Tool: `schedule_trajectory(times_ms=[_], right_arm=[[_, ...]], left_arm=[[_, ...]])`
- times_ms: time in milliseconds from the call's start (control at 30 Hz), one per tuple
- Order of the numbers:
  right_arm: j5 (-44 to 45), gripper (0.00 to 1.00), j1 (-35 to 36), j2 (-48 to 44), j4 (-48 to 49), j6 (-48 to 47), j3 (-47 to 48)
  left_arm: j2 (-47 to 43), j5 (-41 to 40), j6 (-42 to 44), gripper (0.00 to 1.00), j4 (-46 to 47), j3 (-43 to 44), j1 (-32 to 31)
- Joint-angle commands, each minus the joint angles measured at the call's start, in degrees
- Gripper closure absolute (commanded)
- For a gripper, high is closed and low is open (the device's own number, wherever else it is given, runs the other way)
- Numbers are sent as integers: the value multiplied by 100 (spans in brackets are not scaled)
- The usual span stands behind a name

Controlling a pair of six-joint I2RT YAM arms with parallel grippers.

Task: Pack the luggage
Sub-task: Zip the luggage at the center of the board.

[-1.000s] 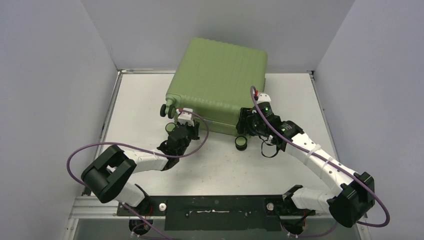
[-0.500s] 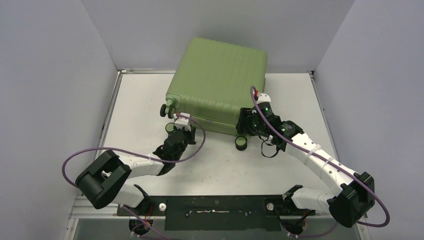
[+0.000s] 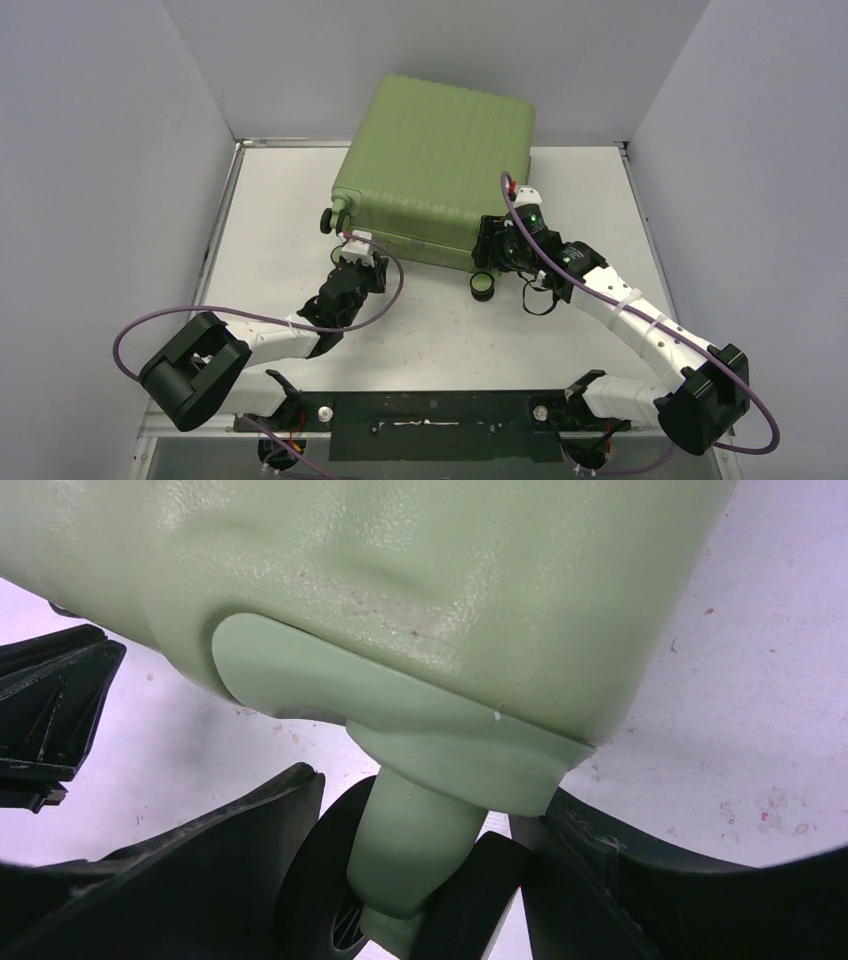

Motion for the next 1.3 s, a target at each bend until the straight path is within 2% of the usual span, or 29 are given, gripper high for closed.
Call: schedule_trajectory(times_ms=[0, 100, 167, 700, 900, 1267], right_arm=[[-661, 100, 191, -238, 813, 16, 117], [-694, 100, 191, -221, 859, 20, 114], [-717, 100, 194, -208, 877, 16, 123], [-809, 100, 194, -203, 896, -18, 126], [-861, 100, 196, -194, 916, -5, 110], [-855, 100, 196, -210, 954, 13, 79]], left_arm=[[-162, 111, 31, 71, 228, -19, 83], [-47, 222, 27, 57, 395, 30, 96], [65, 193, 38, 55, 442, 110, 96], [837, -4, 173, 59, 625, 789, 128], [987, -57, 108, 65, 693, 890, 173], [922, 27, 139, 87, 809, 860, 172]])
